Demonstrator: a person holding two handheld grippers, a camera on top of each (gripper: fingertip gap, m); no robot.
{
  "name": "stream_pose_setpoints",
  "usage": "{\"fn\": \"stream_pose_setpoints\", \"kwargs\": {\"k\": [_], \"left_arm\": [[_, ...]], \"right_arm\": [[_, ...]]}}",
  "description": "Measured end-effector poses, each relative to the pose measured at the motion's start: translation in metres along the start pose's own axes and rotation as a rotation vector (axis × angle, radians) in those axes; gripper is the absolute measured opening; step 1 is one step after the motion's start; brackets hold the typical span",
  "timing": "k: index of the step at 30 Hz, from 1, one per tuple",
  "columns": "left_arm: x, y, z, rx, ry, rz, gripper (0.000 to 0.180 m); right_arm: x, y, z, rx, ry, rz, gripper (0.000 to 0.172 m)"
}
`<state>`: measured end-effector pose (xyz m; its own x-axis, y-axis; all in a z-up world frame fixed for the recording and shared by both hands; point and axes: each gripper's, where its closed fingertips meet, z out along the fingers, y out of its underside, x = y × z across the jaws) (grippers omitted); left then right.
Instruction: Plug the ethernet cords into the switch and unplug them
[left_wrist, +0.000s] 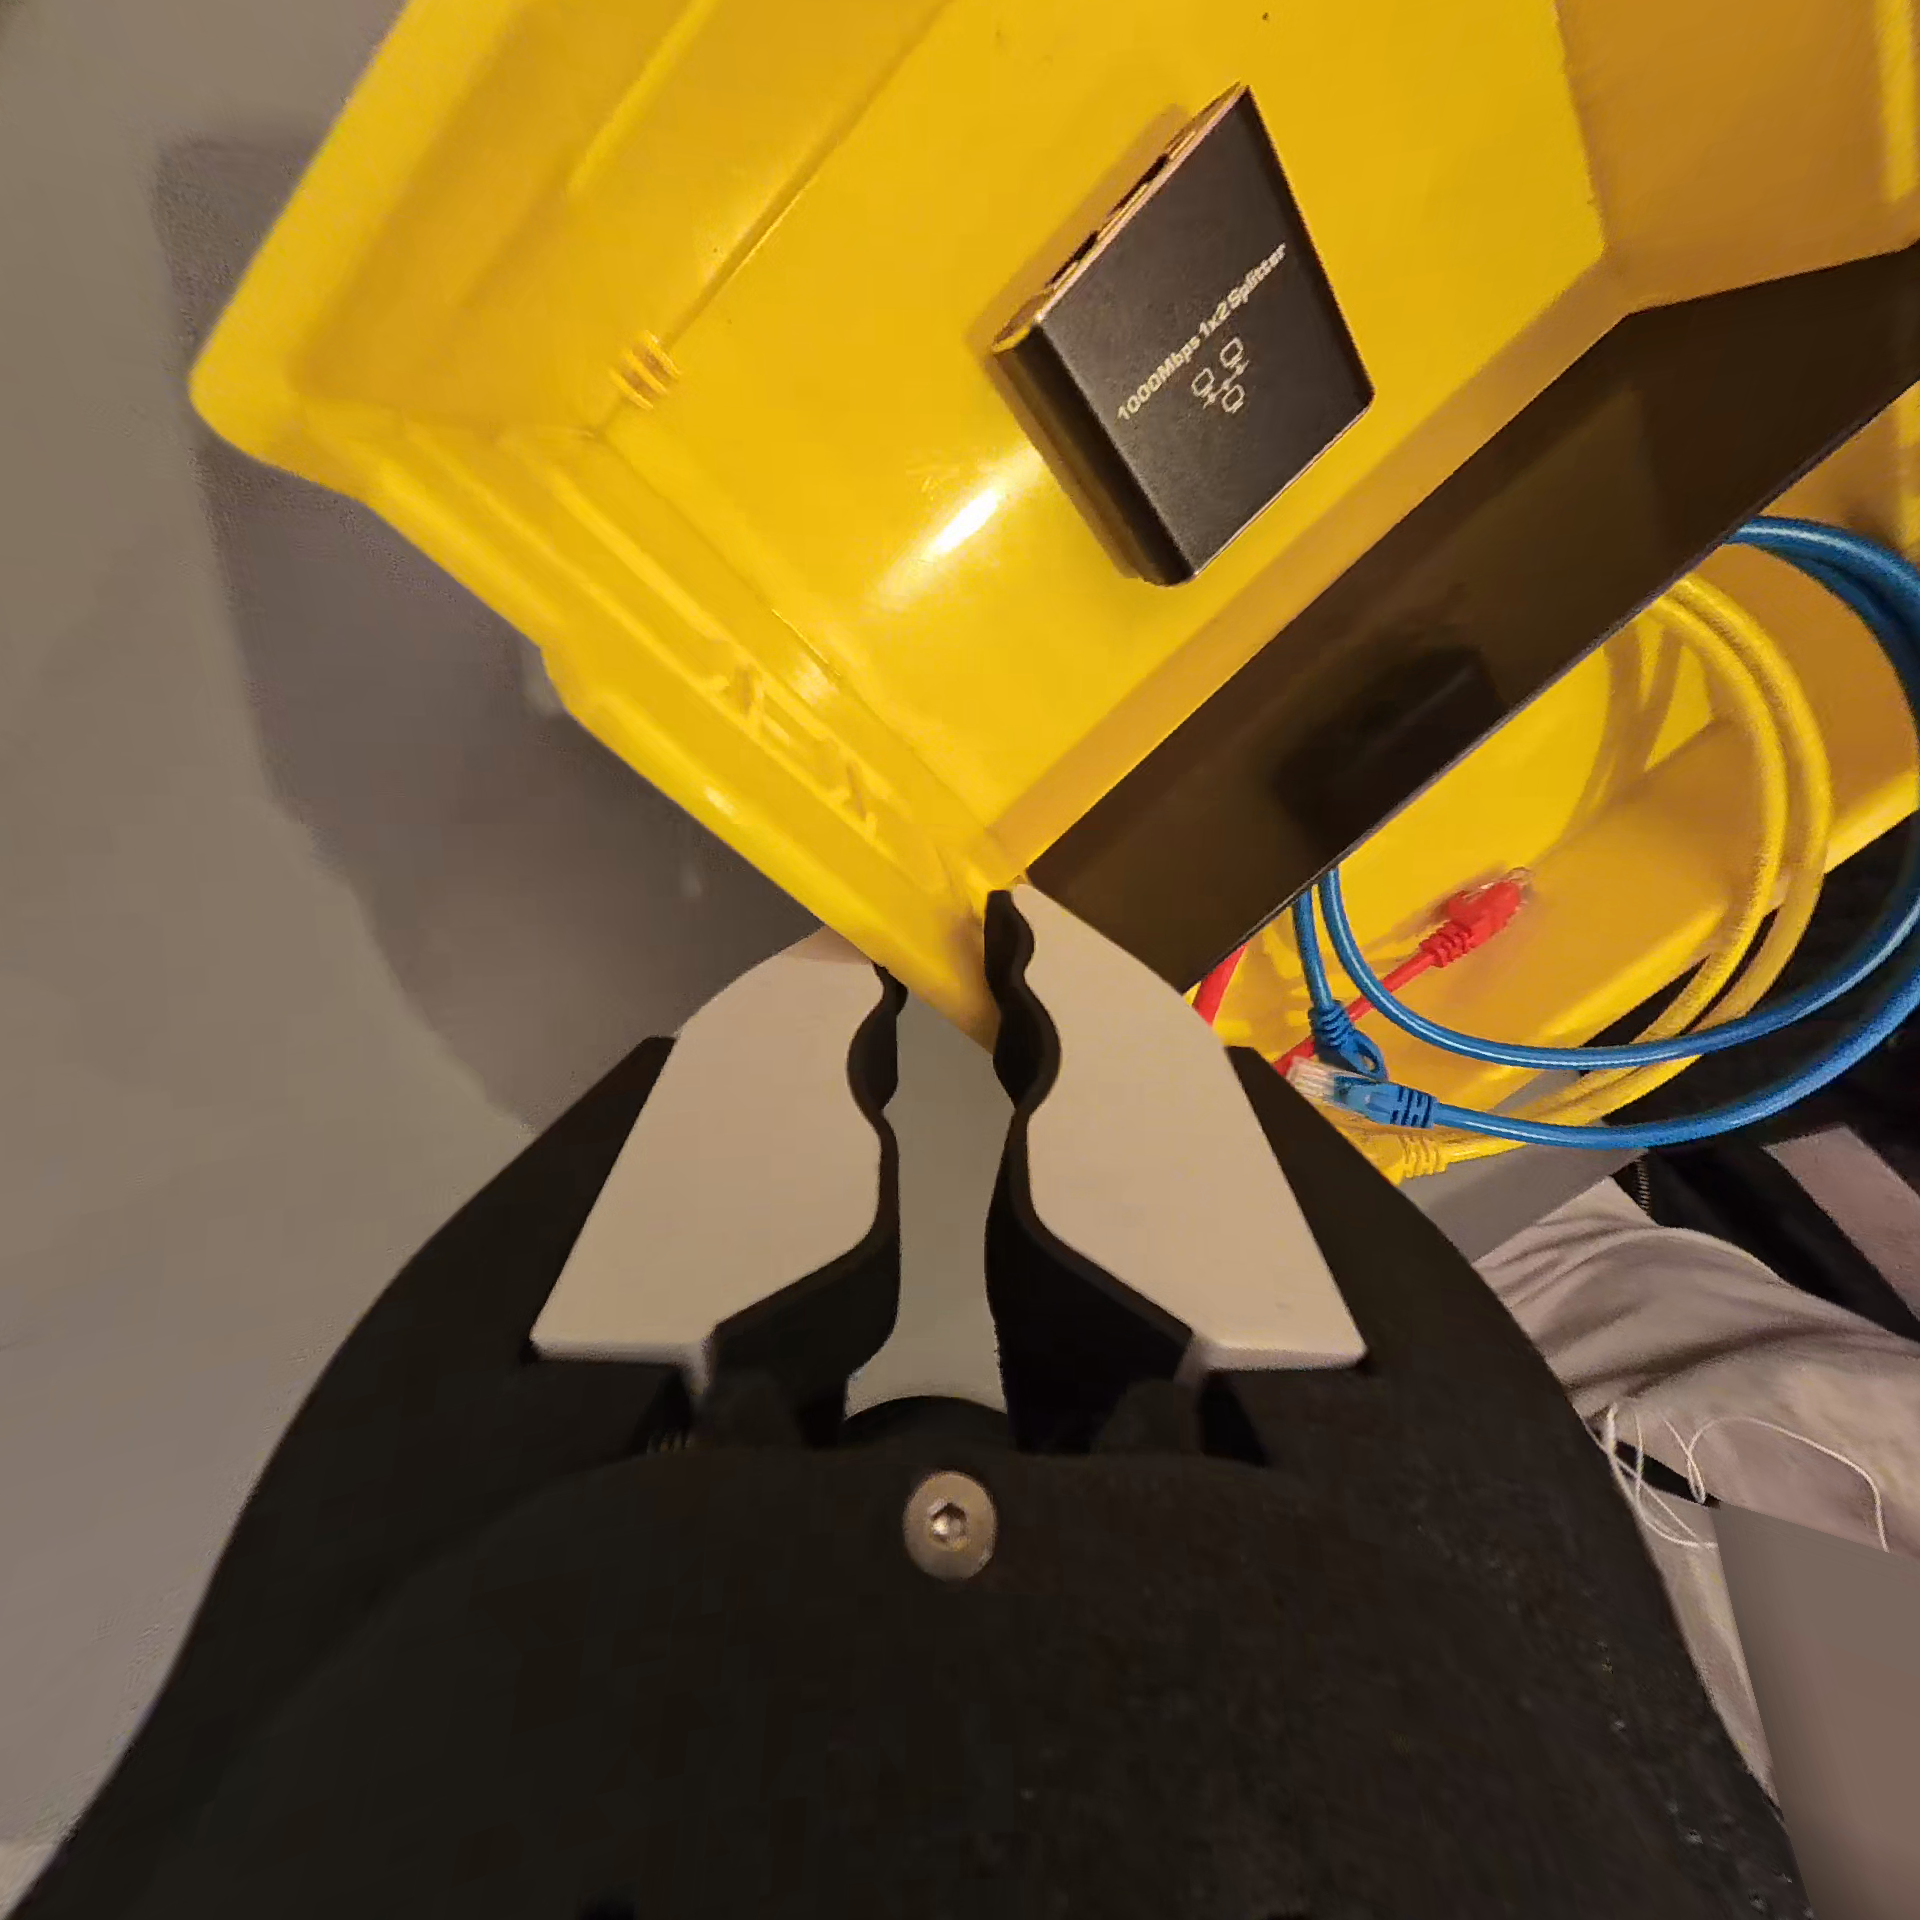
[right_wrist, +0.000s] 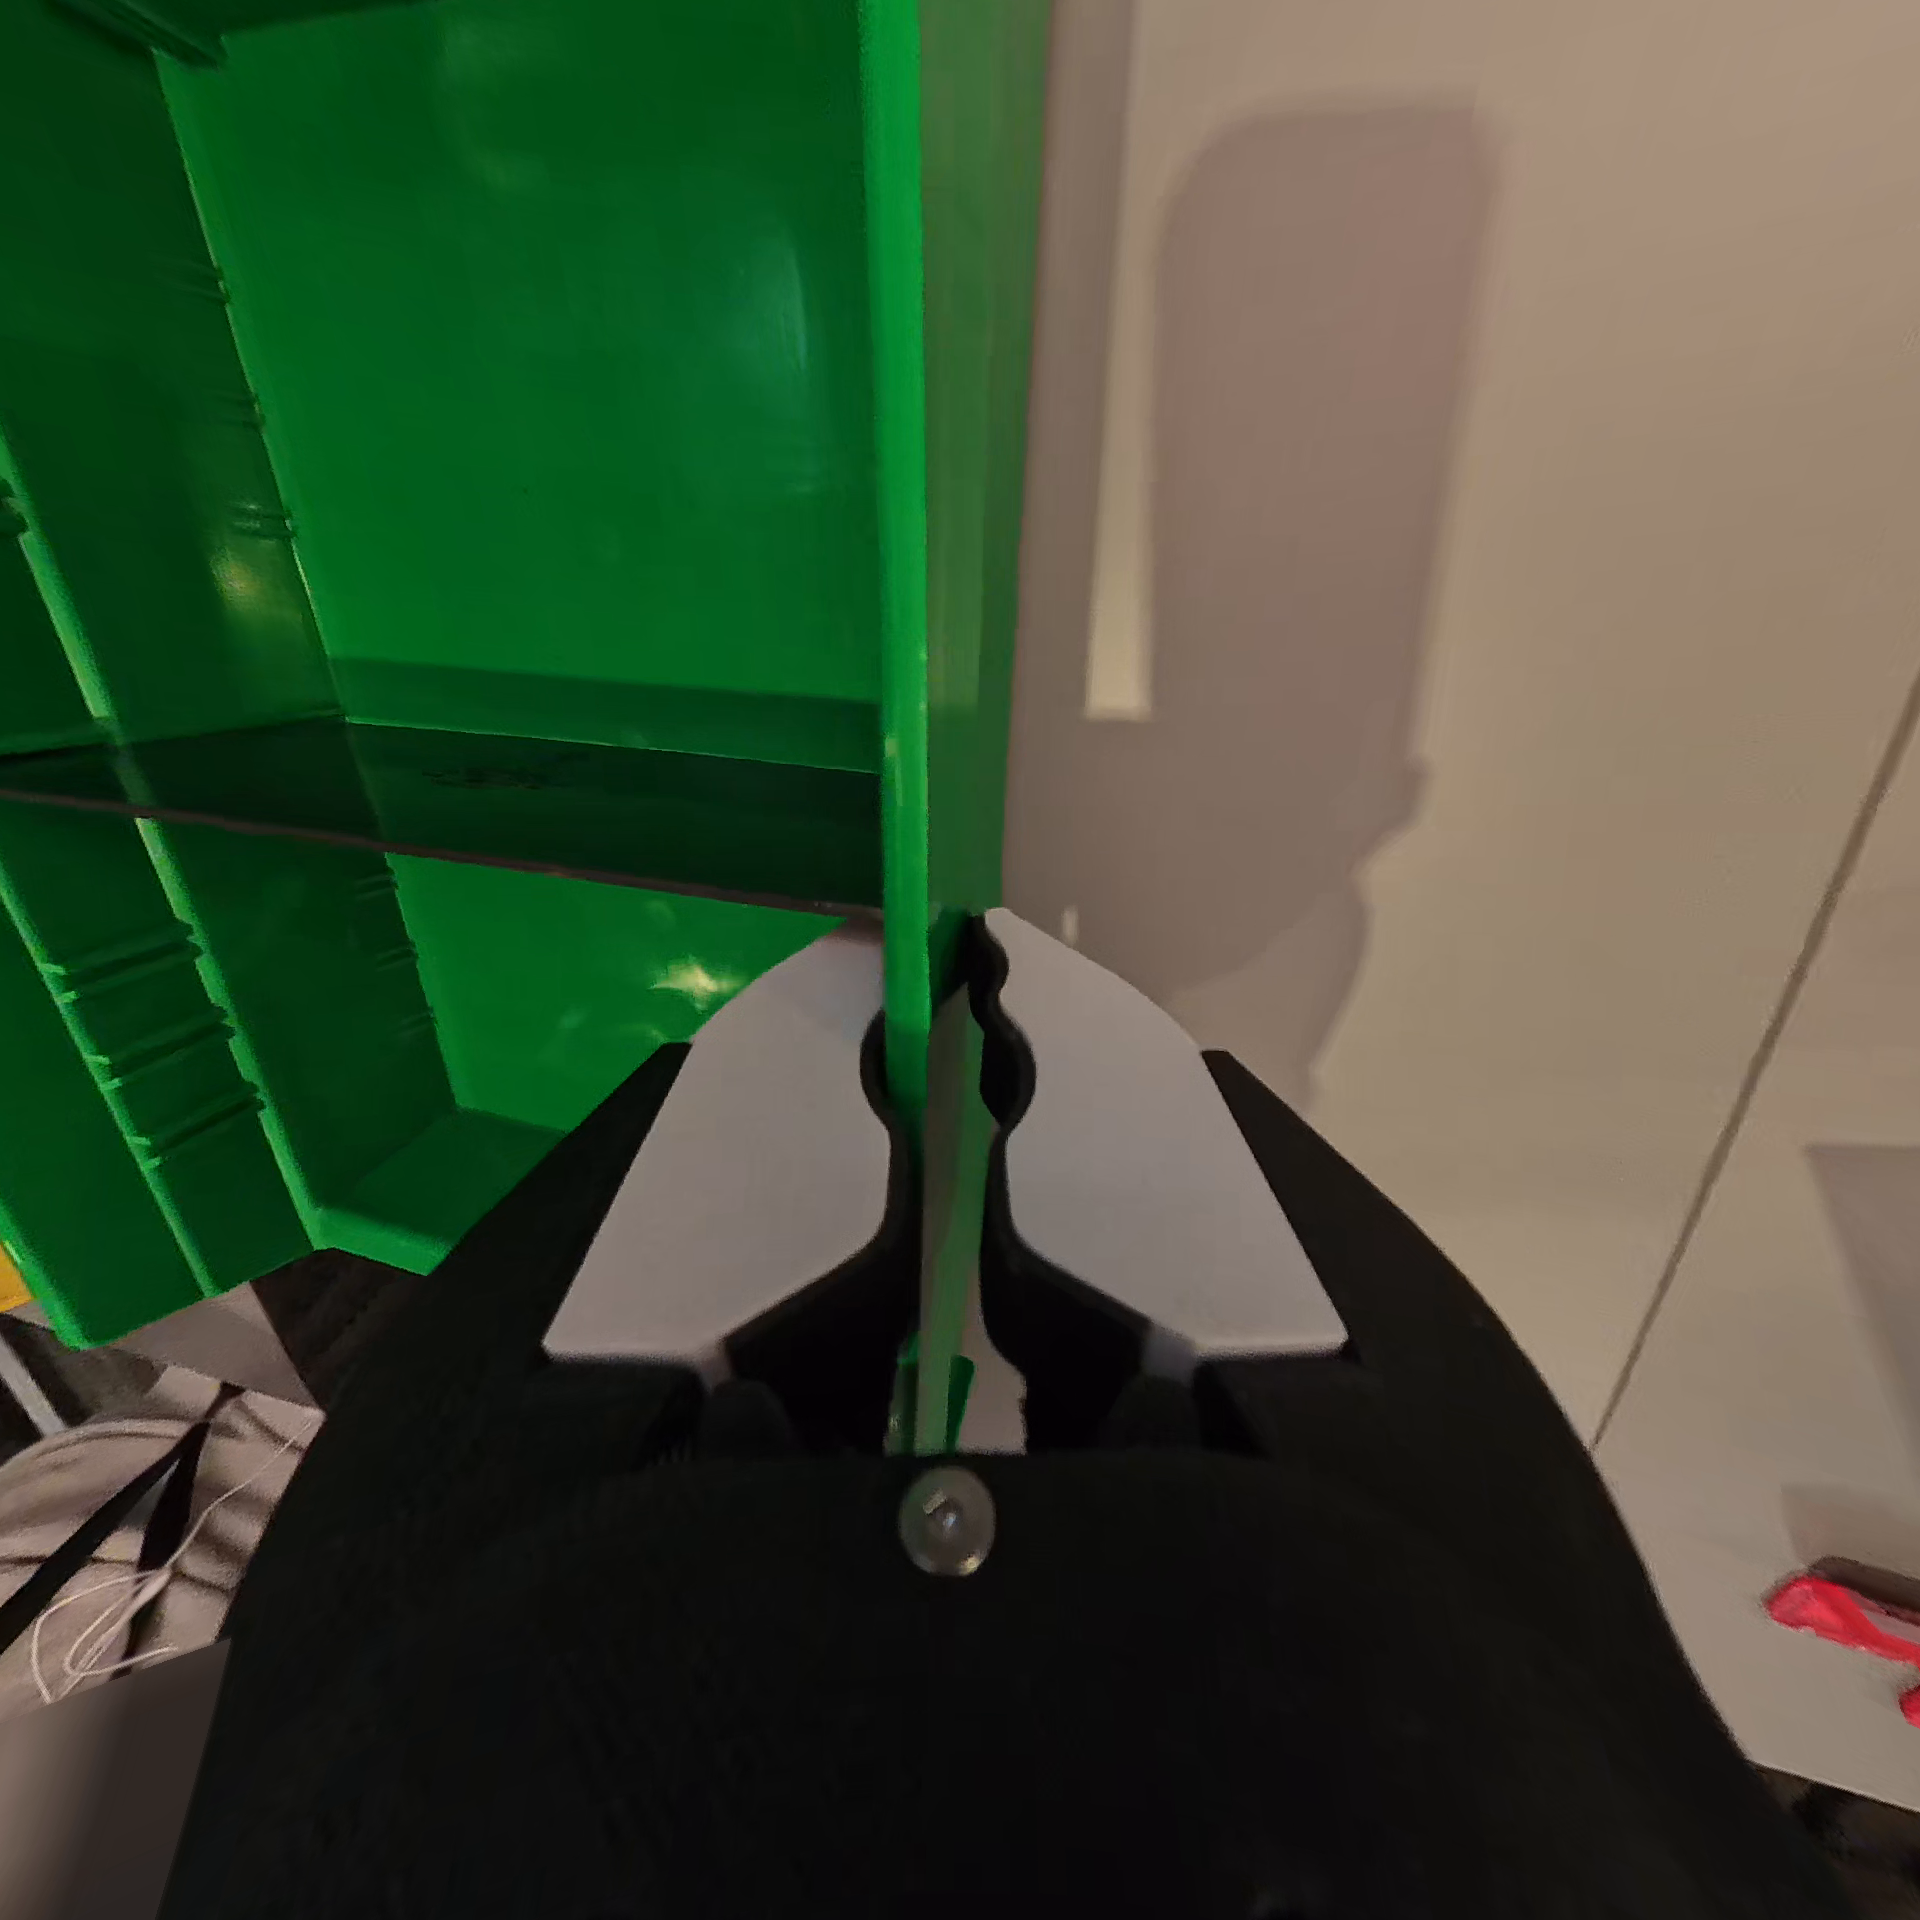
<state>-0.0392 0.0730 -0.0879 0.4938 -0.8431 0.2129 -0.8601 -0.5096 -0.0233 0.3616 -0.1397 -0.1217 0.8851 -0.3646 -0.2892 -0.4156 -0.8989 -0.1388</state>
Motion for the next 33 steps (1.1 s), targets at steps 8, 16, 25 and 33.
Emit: {"fn": "stream_pose_setpoints", "kwargs": {"k": [8, 16, 25, 33], "left_arm": [[-0.067, 0.032, -0.017, 0.012, -0.053, 0.006, 0.012], [-0.157, 0.113, -0.040, 0.032, -0.104, -0.094, 0.012], [-0.243, 0.195, -0.063, 0.028, -0.212, -0.138, 0.014], [-0.269, 0.219, -0.070, 0.081, -0.198, -0.186, 0.011]], "right_arm": [[-0.052, 0.000, 0.017, -0.062, 0.024, -0.045, 0.006], [-0.104, -0.009, 0.033, -0.079, 0.014, -0.062, 0.006], [-0.121, -0.013, 0.039, -0.097, 0.021, -0.071, 0.006], [-0.099, -0.017, 0.033, -0.123, 0.046, -0.037, 0.006]]}}
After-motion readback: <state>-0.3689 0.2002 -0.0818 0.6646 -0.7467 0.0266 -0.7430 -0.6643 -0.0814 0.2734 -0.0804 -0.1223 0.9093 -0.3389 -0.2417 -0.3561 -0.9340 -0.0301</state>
